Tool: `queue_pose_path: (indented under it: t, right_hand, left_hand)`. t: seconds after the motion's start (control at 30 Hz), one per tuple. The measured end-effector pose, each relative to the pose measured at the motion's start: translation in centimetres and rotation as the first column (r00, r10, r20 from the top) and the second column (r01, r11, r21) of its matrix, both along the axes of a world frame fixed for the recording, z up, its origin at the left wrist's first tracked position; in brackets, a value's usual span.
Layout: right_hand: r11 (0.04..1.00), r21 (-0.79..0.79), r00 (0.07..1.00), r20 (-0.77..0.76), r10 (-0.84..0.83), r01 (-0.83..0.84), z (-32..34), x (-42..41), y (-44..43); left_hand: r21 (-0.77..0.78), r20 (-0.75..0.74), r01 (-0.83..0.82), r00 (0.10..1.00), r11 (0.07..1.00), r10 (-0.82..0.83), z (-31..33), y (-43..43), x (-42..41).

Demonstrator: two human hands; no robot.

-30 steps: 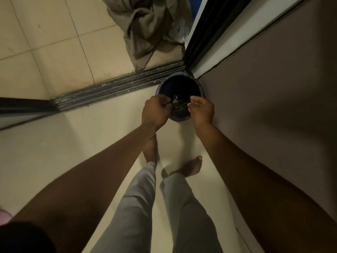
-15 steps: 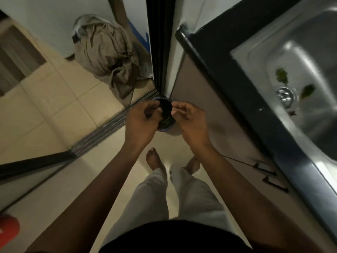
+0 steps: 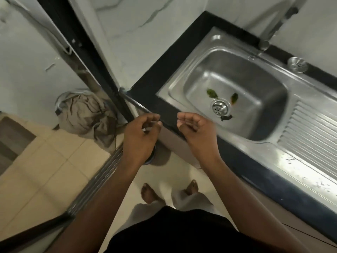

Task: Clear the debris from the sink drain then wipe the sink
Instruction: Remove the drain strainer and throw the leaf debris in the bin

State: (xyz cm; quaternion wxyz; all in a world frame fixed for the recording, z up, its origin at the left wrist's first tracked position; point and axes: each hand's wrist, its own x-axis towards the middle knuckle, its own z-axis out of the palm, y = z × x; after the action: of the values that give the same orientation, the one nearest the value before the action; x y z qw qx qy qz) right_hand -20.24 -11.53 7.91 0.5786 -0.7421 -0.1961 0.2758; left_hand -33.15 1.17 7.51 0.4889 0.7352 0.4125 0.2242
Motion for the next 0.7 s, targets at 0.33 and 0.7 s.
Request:
queue_pose_path:
  t: [0.33,0.7]
  right_hand:
    - [0.993,-0.020,0.991,0.062,-0.116,0.117,0.3,8.9,-7.3]
    - [0.942,-0.260,0.977,0.059,-0.203,0.211,-2.3,17.0,-10.5]
  left_hand:
    - [-0.012,0.065,0.152,0.986,0.988,-0.151,2.0,-5.4,10.0]
    - [-0.081,-0.060,0.299,0.951,0.951,-0.304,-1.7,-6.3,18.4]
